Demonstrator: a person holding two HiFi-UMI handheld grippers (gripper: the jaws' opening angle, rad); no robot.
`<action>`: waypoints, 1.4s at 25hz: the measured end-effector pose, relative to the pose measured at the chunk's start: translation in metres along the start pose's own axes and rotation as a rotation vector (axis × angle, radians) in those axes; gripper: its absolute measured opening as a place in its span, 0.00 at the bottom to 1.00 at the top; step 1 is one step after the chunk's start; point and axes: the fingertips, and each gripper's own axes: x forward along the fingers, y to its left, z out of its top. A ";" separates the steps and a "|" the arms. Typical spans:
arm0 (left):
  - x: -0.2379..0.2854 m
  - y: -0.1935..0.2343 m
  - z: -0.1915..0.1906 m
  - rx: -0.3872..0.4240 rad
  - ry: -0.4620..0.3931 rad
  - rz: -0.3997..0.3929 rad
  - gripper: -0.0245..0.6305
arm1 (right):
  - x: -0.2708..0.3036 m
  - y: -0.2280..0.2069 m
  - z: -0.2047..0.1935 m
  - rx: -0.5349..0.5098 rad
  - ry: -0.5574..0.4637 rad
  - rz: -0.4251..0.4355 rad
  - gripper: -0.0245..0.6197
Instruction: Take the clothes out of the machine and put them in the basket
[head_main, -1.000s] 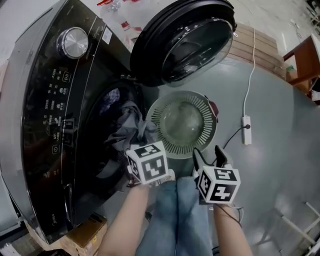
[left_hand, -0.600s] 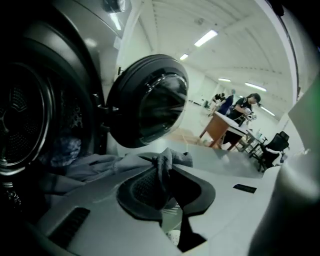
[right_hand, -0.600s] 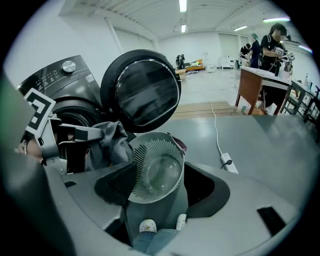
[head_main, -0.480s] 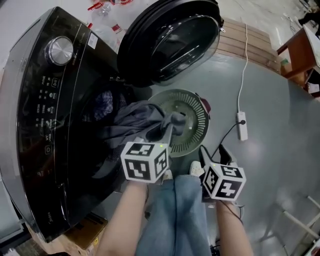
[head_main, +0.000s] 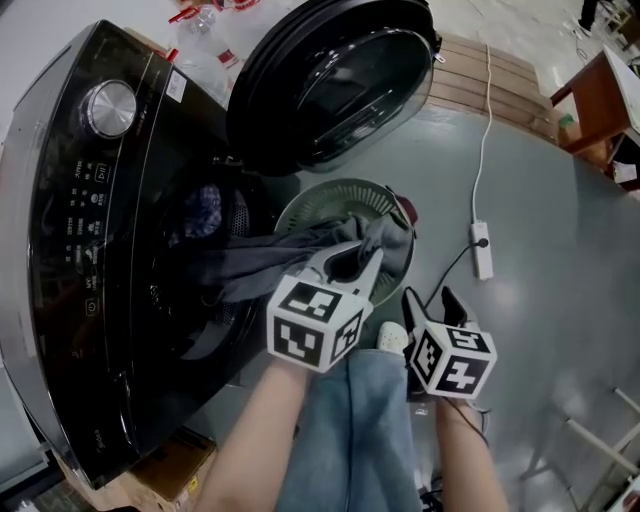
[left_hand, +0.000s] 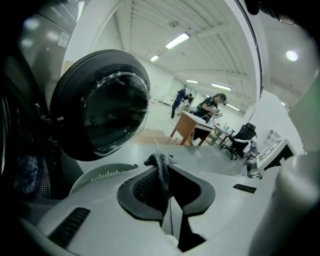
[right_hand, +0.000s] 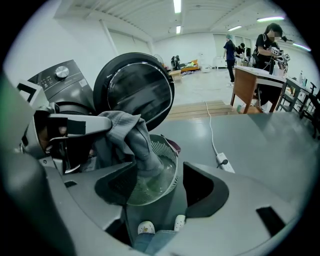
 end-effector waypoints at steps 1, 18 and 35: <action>0.002 0.004 -0.003 0.008 0.016 0.019 0.10 | 0.000 0.000 0.000 0.001 0.001 0.000 0.47; -0.027 0.117 -0.078 0.069 0.289 0.343 0.48 | 0.025 0.026 -0.002 -0.044 0.042 0.015 0.47; -0.092 0.250 -0.187 0.205 0.582 0.685 0.75 | 0.066 0.066 -0.043 -0.142 0.105 0.078 0.46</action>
